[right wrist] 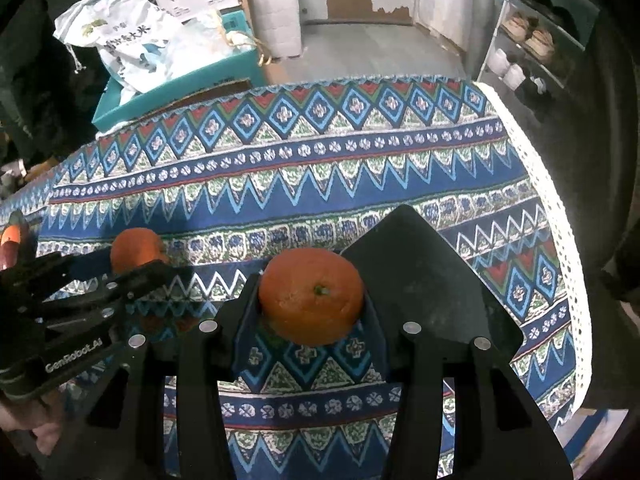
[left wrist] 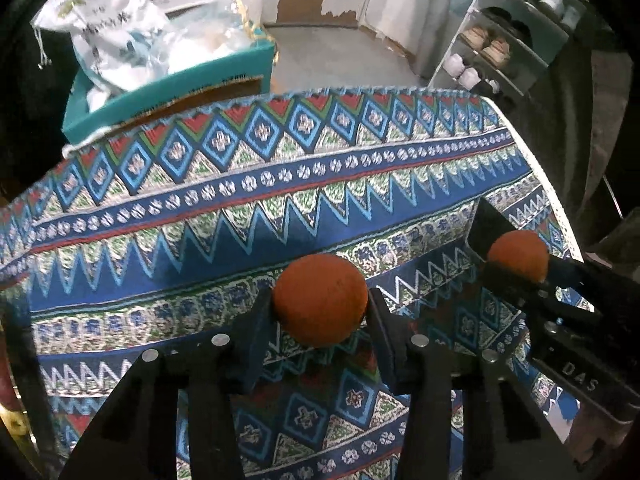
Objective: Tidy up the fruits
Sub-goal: 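Lift the tangerine with the right tool while the left tool lifts its tangerine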
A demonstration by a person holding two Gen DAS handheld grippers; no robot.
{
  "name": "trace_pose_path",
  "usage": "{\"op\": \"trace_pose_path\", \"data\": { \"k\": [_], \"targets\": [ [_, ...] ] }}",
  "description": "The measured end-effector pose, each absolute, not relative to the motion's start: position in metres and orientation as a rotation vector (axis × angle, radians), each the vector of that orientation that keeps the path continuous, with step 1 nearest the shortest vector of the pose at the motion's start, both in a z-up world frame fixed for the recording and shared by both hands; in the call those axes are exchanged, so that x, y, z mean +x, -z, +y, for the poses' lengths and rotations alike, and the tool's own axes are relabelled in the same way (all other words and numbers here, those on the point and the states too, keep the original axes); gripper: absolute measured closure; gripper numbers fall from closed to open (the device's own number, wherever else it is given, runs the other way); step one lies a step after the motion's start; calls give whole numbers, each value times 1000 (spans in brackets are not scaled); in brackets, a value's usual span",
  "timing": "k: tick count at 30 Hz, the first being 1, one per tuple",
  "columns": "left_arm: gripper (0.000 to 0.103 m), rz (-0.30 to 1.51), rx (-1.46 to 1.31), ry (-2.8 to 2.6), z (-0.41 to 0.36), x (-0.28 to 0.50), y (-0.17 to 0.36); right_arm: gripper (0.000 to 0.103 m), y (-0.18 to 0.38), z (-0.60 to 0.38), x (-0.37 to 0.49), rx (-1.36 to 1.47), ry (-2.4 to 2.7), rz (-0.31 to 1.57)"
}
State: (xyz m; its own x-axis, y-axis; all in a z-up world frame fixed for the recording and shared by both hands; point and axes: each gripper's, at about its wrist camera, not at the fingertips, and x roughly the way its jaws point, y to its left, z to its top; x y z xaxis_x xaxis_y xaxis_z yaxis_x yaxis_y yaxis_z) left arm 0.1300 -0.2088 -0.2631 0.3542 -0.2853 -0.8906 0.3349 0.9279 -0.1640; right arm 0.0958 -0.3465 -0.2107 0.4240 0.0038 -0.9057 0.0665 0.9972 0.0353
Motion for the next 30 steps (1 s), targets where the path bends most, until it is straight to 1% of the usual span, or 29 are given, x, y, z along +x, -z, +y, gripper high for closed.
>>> {"op": "trace_pose_path", "data": {
  "k": [7, 30],
  "targets": [
    [56, 1082, 57, 398, -199, 118, 232, 56, 192, -338, 94, 41, 36, 1093],
    [57, 936, 10, 373, -155, 81, 145, 56, 95, -317, 74, 36, -15, 897]
  ]
}}
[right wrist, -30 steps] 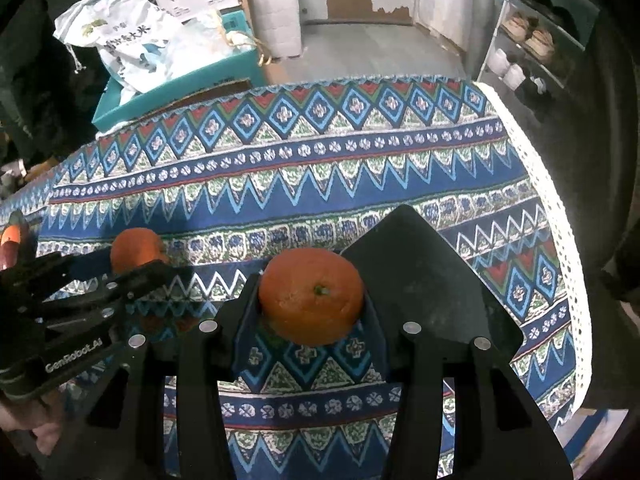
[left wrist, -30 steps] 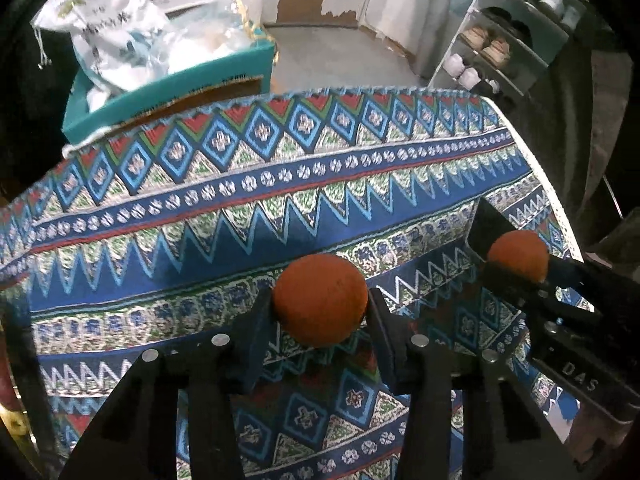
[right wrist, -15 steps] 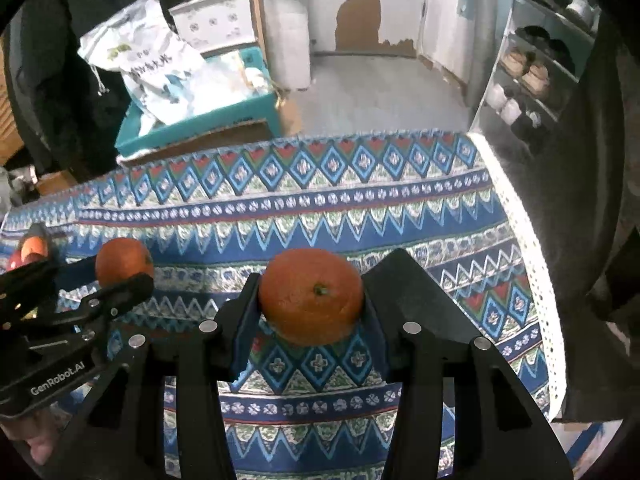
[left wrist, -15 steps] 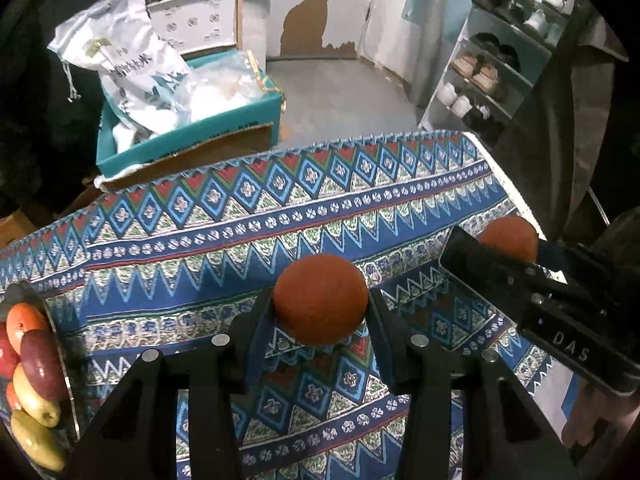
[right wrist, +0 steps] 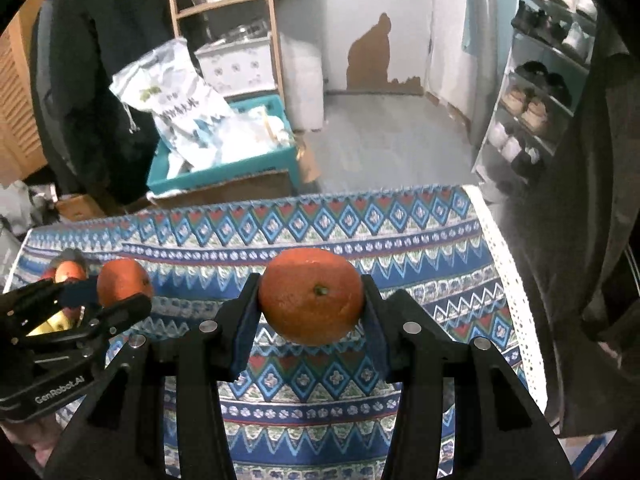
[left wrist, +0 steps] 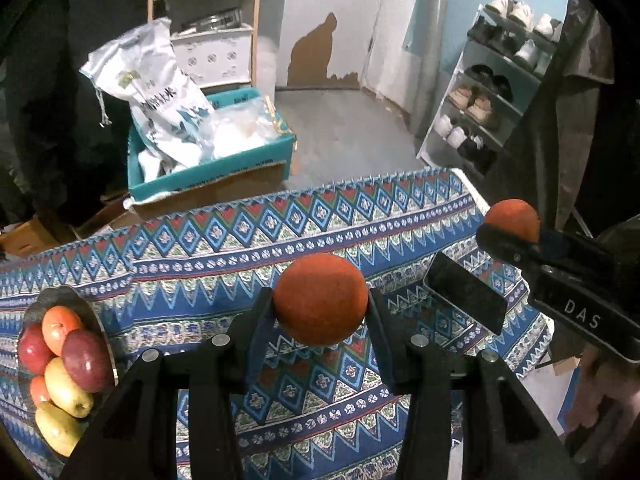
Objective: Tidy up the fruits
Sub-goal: 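Lift the tangerine with the right tool while the left tool lifts its tangerine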
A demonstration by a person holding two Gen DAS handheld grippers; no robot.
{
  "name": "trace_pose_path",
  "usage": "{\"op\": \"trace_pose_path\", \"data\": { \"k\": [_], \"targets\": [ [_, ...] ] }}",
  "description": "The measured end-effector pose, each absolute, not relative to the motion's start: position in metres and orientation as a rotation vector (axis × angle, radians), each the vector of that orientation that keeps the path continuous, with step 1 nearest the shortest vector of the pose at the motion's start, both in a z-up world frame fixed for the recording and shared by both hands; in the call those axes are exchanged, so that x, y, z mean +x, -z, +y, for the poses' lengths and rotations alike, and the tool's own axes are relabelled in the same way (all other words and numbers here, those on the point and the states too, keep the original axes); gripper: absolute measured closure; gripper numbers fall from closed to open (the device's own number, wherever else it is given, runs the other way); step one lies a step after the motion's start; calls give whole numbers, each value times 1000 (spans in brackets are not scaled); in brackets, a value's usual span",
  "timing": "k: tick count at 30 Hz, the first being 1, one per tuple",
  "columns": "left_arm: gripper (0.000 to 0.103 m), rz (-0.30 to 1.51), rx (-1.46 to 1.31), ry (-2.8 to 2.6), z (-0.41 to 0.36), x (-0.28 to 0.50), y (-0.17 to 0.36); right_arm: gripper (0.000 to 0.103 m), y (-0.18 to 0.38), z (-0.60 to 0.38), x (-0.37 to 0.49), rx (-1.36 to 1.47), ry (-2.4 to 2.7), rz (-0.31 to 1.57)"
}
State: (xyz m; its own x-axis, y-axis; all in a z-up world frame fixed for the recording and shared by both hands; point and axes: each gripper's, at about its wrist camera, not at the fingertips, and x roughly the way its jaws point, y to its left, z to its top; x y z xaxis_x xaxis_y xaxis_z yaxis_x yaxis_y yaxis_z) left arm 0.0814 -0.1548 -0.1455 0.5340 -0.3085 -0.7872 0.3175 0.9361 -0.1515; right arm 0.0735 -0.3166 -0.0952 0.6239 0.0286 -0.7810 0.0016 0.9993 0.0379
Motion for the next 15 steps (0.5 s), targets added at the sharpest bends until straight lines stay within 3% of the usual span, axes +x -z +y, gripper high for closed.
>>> {"op": "trace_pose_path", "data": {
  "k": [15],
  "targets": [
    [57, 837, -26, 359, -117, 53, 98, 56, 47, -280, 58, -4, -89, 791]
  ]
}}
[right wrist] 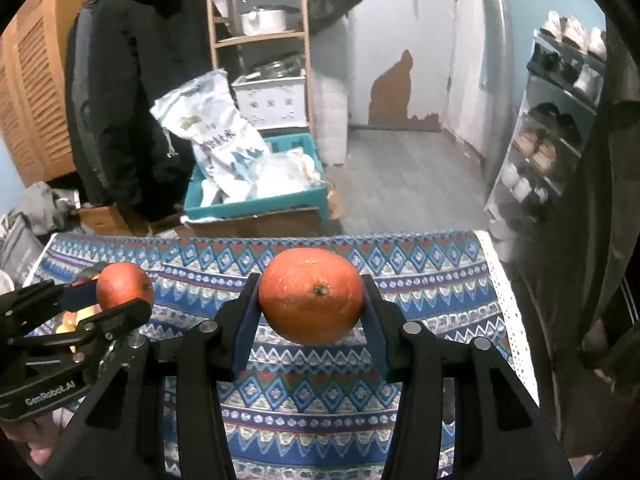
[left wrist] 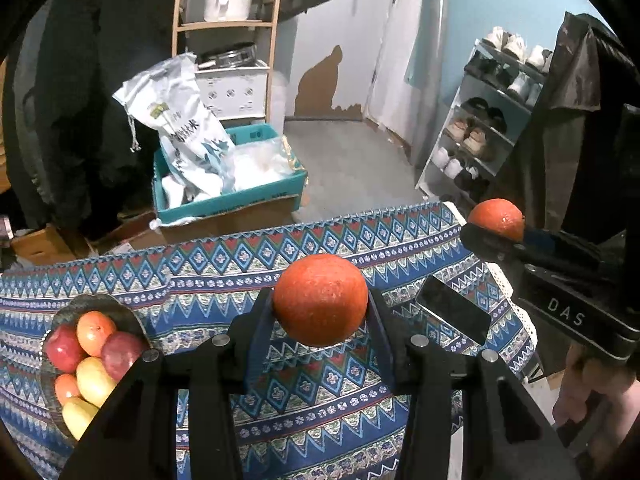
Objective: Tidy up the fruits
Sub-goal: 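Lift the tangerine with the right tool while the left tool lifts its tangerine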
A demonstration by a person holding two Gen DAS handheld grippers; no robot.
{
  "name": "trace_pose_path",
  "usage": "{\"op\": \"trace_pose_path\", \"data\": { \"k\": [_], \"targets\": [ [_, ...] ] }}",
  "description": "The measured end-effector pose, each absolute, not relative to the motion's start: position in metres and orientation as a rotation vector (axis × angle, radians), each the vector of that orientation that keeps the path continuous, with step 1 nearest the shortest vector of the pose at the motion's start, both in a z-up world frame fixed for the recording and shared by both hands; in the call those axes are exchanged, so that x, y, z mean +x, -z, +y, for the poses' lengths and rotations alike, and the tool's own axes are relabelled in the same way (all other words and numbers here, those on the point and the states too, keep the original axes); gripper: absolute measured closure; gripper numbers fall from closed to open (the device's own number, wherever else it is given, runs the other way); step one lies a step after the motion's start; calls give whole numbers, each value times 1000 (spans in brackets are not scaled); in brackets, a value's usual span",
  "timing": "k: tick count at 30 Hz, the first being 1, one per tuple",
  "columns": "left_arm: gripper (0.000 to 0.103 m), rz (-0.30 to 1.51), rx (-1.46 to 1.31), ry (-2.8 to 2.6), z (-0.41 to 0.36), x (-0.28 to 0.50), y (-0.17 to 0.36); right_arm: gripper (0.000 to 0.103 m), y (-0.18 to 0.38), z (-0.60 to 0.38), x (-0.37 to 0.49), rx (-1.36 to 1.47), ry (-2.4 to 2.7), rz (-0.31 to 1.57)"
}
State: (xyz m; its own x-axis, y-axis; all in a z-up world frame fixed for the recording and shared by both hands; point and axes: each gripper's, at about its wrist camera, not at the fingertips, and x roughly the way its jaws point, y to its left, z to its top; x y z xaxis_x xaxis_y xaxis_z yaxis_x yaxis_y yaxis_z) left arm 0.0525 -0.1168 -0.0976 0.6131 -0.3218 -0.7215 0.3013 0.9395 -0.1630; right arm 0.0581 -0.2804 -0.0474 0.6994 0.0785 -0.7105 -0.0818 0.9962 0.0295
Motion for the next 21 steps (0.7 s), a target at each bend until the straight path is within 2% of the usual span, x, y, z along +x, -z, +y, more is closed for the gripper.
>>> {"op": "trace_pose_path", "data": {
  "k": [21],
  "targets": [
    [57, 784, -104, 280, -47, 43, 79, 56, 24, -202, 65, -55, -214, 753]
  ]
}}
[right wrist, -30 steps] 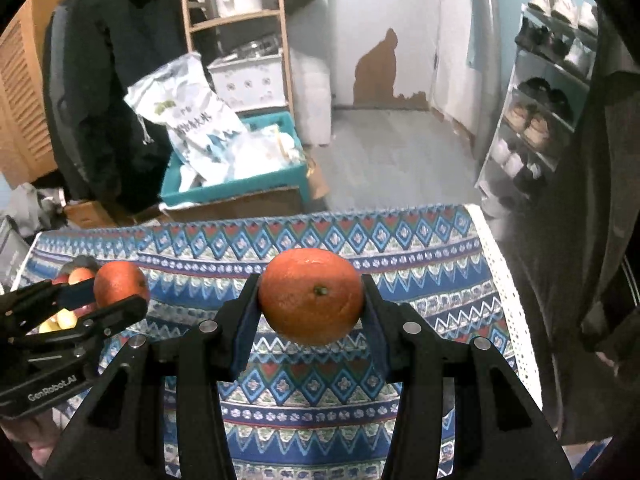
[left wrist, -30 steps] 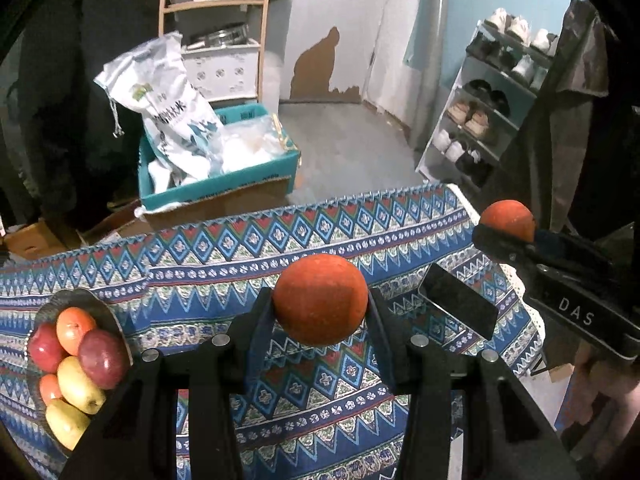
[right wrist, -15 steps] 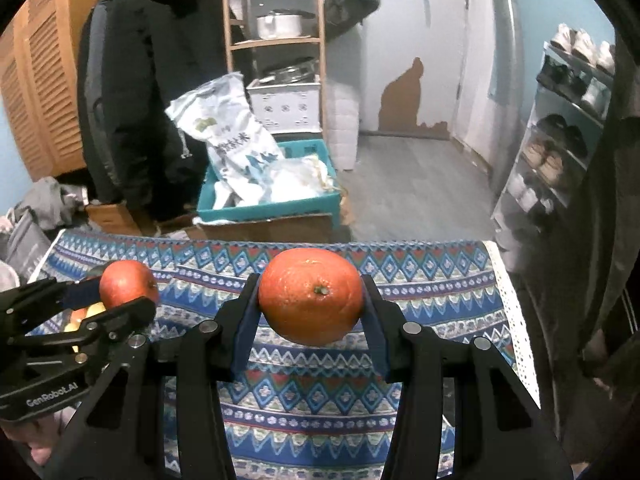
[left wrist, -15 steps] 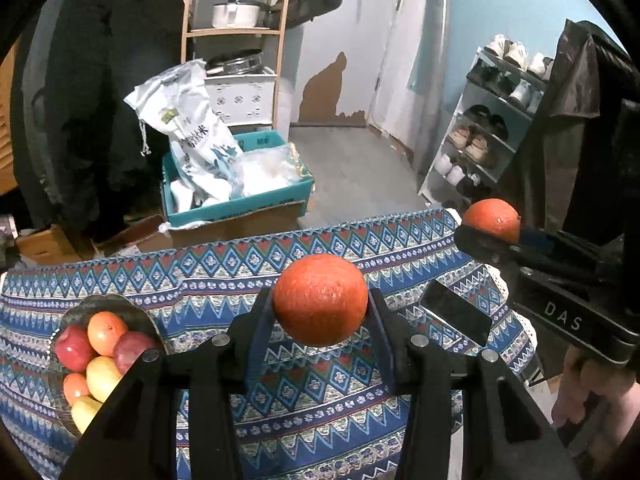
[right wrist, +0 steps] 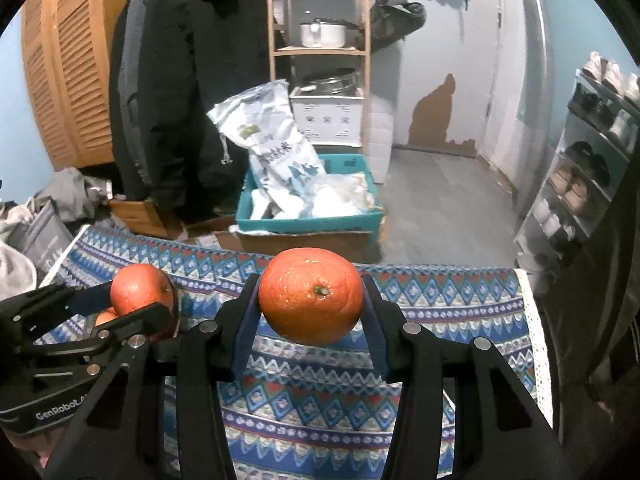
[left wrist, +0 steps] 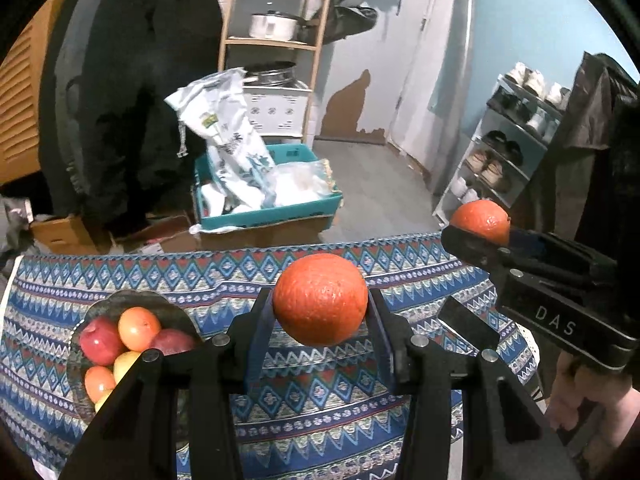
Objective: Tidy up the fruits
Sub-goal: 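Lift the tangerine with the right tool while the left tool lifts its tangerine, then lower both tangerines into the bowl with the right and left tools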
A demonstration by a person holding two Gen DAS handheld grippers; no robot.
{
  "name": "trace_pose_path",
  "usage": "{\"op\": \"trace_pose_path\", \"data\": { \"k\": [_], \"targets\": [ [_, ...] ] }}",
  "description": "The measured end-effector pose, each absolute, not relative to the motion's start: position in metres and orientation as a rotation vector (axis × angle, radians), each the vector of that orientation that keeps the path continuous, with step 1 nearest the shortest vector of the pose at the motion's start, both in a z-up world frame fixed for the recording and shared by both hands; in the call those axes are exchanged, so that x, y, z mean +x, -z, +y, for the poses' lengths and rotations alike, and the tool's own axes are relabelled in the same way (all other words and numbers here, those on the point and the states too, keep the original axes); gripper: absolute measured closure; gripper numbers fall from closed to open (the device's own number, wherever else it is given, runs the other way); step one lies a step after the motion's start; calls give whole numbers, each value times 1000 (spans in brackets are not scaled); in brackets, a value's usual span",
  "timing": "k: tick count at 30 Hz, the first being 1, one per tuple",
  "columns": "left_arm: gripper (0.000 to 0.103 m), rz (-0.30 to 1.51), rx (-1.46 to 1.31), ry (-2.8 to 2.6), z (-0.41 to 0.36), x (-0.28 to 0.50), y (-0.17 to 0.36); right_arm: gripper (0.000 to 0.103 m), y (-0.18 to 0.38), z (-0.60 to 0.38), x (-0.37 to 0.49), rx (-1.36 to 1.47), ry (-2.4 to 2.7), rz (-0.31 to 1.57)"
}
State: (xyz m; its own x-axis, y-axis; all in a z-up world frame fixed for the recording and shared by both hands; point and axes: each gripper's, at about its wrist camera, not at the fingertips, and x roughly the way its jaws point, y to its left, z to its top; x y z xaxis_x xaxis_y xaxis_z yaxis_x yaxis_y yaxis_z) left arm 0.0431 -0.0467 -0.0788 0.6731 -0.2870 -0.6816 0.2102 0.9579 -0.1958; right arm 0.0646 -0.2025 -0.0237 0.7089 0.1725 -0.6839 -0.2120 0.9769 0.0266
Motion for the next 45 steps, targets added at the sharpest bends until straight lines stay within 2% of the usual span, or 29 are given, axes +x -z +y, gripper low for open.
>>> {"op": "trace_pose_path", "data": {
  "k": [22, 45],
  "targets": [
    [57, 845, -233, 88, 69, 45, 112, 56, 52, -91, 101, -83, -397, 850],
    [56, 1005, -320, -7, 135, 47, 185, 56, 130, -6, 121, -126, -541, 1071]
  ]
}}
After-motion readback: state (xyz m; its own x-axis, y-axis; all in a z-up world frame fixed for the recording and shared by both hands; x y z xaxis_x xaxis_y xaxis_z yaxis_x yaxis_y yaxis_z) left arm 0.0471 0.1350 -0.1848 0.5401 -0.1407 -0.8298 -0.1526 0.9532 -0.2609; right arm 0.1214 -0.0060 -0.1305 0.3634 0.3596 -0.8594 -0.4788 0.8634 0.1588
